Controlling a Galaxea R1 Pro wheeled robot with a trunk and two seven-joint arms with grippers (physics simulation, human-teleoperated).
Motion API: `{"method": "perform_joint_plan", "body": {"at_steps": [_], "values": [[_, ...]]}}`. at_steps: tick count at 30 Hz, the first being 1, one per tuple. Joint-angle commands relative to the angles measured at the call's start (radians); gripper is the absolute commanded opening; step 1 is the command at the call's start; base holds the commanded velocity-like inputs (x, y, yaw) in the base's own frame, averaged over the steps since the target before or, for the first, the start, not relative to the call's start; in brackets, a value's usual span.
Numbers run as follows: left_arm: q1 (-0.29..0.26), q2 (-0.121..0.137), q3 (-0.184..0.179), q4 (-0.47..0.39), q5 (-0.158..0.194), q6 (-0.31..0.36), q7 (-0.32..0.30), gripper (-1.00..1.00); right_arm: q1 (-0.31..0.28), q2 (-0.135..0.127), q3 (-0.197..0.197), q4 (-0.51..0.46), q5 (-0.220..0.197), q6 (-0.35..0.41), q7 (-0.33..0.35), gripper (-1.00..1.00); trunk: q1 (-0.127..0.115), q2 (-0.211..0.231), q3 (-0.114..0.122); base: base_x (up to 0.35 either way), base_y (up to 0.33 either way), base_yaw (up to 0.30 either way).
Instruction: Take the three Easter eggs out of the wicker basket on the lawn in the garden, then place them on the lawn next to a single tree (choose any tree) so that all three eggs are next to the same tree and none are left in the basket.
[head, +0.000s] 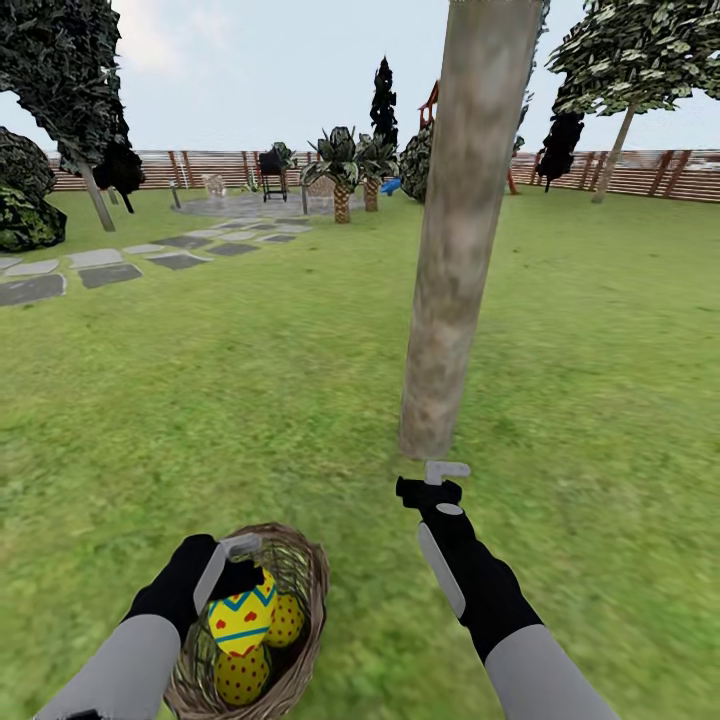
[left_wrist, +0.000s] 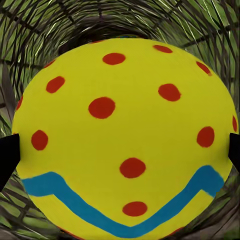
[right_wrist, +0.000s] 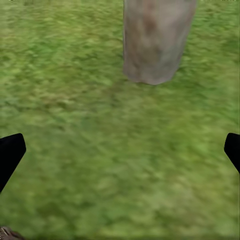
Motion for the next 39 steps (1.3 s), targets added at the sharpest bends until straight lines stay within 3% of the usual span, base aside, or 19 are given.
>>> {"method": "perform_joint_plan", "body": {"at_steps": [1, 20, 39], "values": [[-0.004, -0.001, 0.005, 0.005, 0.001, 0.008, 0.004, -1.0, -0.001, -0.001, 0.003, -0.001, -0.01, 0.003, -0.009, 1.0, -0.004, 0.007, 0.002, 0.0, 0.0, 0.0], [-0.01, -0.002, 0.005, 0.018, 0.001, 0.06, 0.002, -1.0, -0.001, -0.002, 0.003, -0.001, -0.01, 0.003, -0.007, 1.0, -0.077, 0.14, 0.062, 0.0, 0.0, 0.0], [-0.01, -0.003, 0.005, 0.018, 0.001, 0.064, 0.001, -1.0, -0.001, -0.002, 0.003, -0.001, -0.01, 0.003, -0.007, 1.0, -0.15, 0.273, 0.121, 0.0, 0.0, 0.0]]}}
